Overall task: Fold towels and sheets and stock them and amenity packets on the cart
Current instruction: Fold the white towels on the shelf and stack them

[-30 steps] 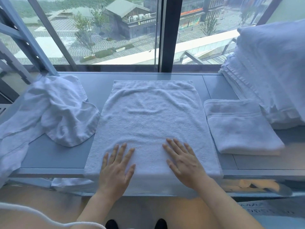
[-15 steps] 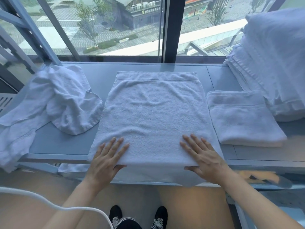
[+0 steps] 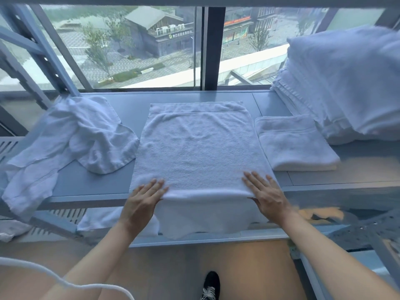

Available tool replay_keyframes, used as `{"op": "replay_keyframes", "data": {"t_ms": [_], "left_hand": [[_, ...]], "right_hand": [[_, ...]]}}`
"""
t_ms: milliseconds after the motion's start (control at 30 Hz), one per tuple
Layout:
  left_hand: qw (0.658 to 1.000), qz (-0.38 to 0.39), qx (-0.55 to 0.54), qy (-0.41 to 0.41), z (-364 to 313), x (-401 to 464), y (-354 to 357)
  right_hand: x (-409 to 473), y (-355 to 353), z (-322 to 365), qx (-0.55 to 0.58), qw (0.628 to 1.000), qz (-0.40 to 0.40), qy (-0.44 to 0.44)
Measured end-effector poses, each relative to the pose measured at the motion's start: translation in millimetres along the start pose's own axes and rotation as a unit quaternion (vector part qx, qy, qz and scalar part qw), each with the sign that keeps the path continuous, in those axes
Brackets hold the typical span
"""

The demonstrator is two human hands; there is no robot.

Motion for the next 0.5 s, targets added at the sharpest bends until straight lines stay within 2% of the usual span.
{"op": "replay_keyframes", "data": {"t_ms": [167,300,500], "left_hand": [[0.997,-0.038,-0.027,-0.062,-2.1,-11.4,-52.5],[0.993,-0.084,-0.052,-0.067,-4.9,-39.7,-96.9],[0.987,-0.113,-0.098,-0.056,-1.3,-100.1,-137.8]], "right_hand": [[-23.9,-40.5,24.5,0.026,0.991,-0.114,0.067],[-58.5,-69.2,51.7,0.031,0.985,-0.135,0.105],[-125.2,-109.9,76.9,0.034,0.978,-0.162,0.128]]}}
Point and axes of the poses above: each hand's wrist, its own x-axis towards the middle knuckle, its own y-axis out of the palm, z = x × y, the point moved 5 cm from there along x, towards the middle knuckle, and after that the axes turned 4 degrees about z, right-handed, at the moved point
